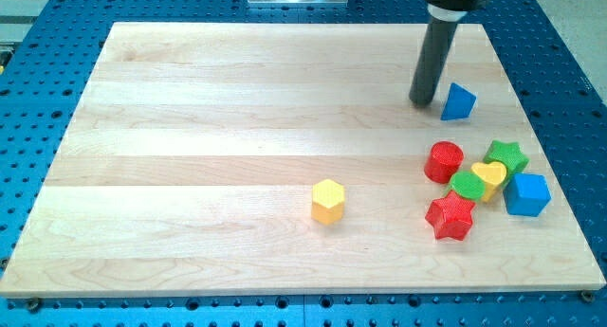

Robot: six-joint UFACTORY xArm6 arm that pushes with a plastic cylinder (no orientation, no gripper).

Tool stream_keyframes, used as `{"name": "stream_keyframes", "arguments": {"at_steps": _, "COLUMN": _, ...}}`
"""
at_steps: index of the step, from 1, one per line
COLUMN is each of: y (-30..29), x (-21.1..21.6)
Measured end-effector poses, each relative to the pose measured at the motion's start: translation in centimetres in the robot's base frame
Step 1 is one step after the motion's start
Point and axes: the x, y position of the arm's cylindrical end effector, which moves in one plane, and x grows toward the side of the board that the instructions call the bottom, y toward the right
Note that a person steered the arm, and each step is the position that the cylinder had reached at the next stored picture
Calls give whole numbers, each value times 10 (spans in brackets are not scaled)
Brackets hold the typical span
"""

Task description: Move the hexagon to the center of the board

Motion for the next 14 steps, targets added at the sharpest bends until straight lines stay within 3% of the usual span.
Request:
{"name": "stream_keyframes", "arguments": {"at_steps": 1, "y": 52, "x": 0}}
{"name": "stream_keyframes", "arguments": {"at_steps": 3, "y": 52, "x": 0}}
{"name": "stream_keyframes", "arguments": {"at_steps": 6, "y": -184, "x": 14}}
{"name": "stream_keyframes", "arguments": {"at_steps": 7, "y": -227, "x": 62}}
{"name": "stream_keyframes", "arguments": {"at_steps": 9, "y": -233, "x": 137}}
{"name": "stream_keyframes", "arguments": {"at_steps": 10, "y": -233, "x": 217}}
{"name": "stream_keyframes", "arguments": {"at_steps": 11, "y": -228, "x": 222}}
{"name": "stream_keyframes", "arguments": {"at_steps": 13, "y": -112, "x": 201}}
{"name": "stream_keyframes", "arguments": {"at_steps": 14, "y": -113, "x": 192}}
